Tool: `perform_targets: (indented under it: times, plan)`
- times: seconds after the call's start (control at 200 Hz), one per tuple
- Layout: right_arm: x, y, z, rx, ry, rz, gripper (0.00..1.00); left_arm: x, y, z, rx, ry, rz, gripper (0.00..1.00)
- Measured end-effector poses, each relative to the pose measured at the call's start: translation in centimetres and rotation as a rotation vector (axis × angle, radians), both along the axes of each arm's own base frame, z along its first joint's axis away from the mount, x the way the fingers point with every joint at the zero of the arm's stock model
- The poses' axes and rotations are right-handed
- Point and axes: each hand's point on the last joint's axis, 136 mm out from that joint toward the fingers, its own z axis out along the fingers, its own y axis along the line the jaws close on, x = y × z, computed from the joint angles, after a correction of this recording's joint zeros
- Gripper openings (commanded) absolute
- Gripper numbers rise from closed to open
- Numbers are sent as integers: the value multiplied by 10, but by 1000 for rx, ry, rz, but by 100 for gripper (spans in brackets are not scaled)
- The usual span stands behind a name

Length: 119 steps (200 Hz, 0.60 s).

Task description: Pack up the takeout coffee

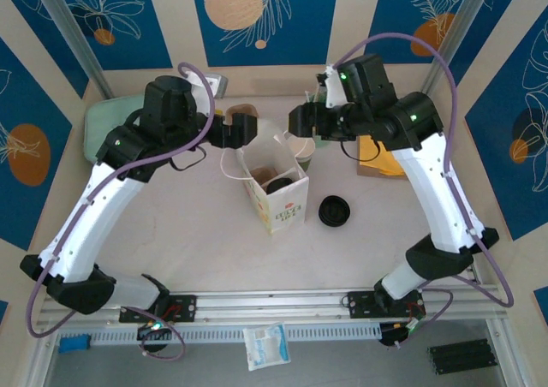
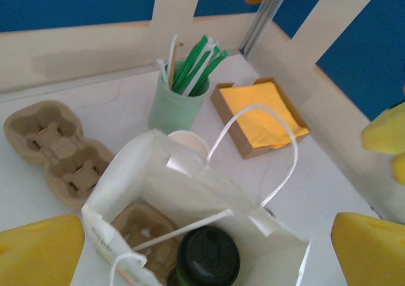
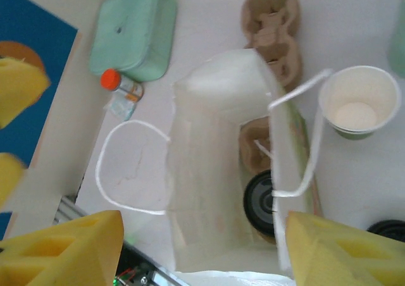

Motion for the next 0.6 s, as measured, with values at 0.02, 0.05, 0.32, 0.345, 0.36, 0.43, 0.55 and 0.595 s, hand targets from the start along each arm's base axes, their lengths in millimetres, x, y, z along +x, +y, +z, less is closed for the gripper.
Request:
perform_targets:
  times: [0.02, 0.05, 0.32, 0.345, 0.36, 0.43, 0.55, 0.595]
  plan:
    - [1, -5, -1, 3, 4, -19, 70, 0, -2, 1, -3, -2, -4, 99]
    - [3, -13, -3, 7, 7, -43, 71, 0, -6, 4, -11, -3, -9, 100]
    - [15, -80, -25, -1, 48, -251, 75, 0, -49, 3, -14, -2, -91, 99]
    - [15, -87, -29, -8, 55, -270, 75, 0, -53, 2, -13, -1, -98, 99]
    - [15, -90, -31, -11, 59, -279, 75, 0, -55, 1, -12, 0, -102, 99]
    - [16, -106, -41, -25, 80, -330, 75, 0, -64, -2, -7, 6, -118, 100]
    - [19, -140, -66, -27, 132, -441, 74, 2, -76, -7, 2, 11, -136, 100]
    - [21, -155, -76, -14, 159, -495, 73, 3, -79, -10, 7, 16, -141, 99]
